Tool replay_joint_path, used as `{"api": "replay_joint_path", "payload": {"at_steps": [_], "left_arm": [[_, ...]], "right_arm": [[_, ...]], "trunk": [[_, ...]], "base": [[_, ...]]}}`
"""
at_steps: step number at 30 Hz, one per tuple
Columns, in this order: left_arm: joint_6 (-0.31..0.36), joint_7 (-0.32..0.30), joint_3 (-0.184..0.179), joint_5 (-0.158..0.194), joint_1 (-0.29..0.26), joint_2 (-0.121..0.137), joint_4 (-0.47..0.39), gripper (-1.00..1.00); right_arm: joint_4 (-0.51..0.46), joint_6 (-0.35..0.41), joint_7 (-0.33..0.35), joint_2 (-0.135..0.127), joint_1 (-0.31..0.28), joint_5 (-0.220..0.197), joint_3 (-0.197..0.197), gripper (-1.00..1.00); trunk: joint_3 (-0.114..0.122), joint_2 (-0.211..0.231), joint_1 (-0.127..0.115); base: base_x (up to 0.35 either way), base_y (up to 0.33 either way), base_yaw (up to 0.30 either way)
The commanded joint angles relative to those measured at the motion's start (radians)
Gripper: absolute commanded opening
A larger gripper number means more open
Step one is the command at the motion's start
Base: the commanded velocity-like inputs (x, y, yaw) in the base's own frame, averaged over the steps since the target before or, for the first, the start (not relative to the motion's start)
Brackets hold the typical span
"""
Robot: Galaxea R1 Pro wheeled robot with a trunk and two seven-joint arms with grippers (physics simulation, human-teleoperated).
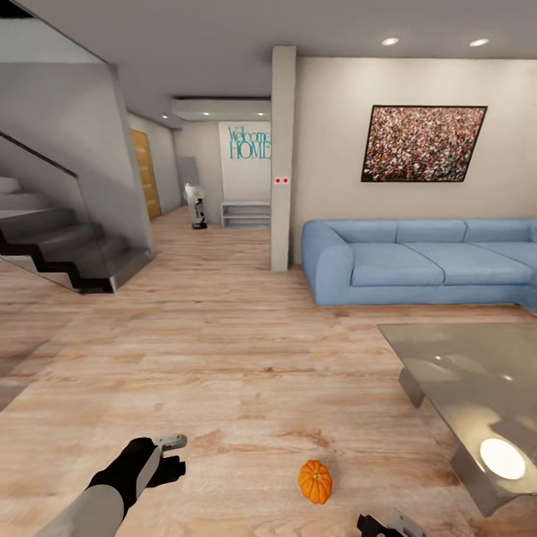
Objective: Place each of the two pumpkins and all three candles from the living room inside a cabinet in the living room (use any cabinet), then make sure every cabinet is closed, and position the cauldron so it is next to a table in the living room.
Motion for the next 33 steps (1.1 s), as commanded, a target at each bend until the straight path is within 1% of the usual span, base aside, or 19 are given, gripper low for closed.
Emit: {"api": "replay_joint_path", "payload": {"at_steps": [1, 4, 8, 11, 14, 18, 26, 28, 30, 31, 33], "left_arm": [[0.000, 0.000, 0.000, 0.000, 0.000, 0.000, 0.000, 1.00], [0.000, 0.000, 0.000, 0.000, 0.000, 0.000, 0.000, 1.00], [0.000, 0.000, -0.001, 0.000, 0.000, 0.000, 0.000, 1.00], [0.000, 0.000, -0.001, 0.000, 0.000, 0.000, 0.000, 1.00], [0.000, 0.000, -0.002, 0.000, 0.000, 0.000, 0.000, 1.00], [0.000, 0.000, -0.002, 0.000, 0.000, 0.000, 0.000, 1.00], [0.000, 0.000, -0.002, 0.000, 0.000, 0.000, 0.000, 1.00], [0.000, -0.002, -0.001, 0.001, 0.000, 0.000, 0.000, 1.00], [0.001, -0.015, -0.001, 0.001, 0.000, 0.000, 0.000, 1.00], [0.001, -0.032, 0.000, 0.002, 0.000, 0.001, -0.001, 1.00], [0.003, -0.085, 0.001, 0.002, 0.000, 0.004, -0.001, 1.00]], "right_arm": [[0.000, 0.000, 0.000, 0.000, 0.000, 0.000, 0.000, 1.00], [0.000, 0.000, 0.000, 0.000, 0.000, 0.000, 0.000, 1.00], [0.000, -0.002, 0.001, 0.000, 0.000, 0.000, 0.002, 1.00], [0.000, -0.013, 0.002, 0.000, 0.000, 0.001, 0.003, 1.00], [0.001, -0.052, 0.003, -0.001, -0.001, 0.004, 0.004, 1.00], [0.001, -0.067, 0.003, 0.000, -0.001, 0.007, 0.005, 1.00], [0.000, -0.069, 0.003, 0.002, -0.002, 0.007, 0.005, 1.00], [0.000, -0.065, 0.003, 0.002, -0.002, 0.006, 0.005, 1.00], [0.000, -0.068, 0.003, 0.002, -0.002, 0.005, 0.005, 1.00], [0.000, -0.069, 0.003, 0.002, -0.002, 0.006, 0.005, 1.00], [0.000, -0.069, 0.004, 0.002, -0.002, 0.005, 0.005, 1.00]], "trunk": [[0.000, 0.000, 0.000], [0.000, 0.000, 0.000], [0.000, 0.000, 0.000], [0.000, 0.000, 0.000], [0.000, 0.000, 0.000], [0.000, 0.000, 0.000], [0.000, 0.000, 0.000], [0.000, 0.000, 0.000], [0.000, 0.000, 0.000], [0.000, 0.000, 0.000], [0.000, 0.000, 0.000]], "base": [[0.084, 0.032, -0.280], [0.200, 0.119, -0.279], [0.253, 0.160, -0.121], [0.120, 0.080, -0.026], [0.027, 0.018, -0.006], [0.020, 0.015, -0.001], [0.202, 0.175, 0.000], [0.039, 0.034, 0.000], [0.014, 0.012, 0.000], [0.008, 0.007, 0.000], [0.004, 0.004, 0.000]]}}
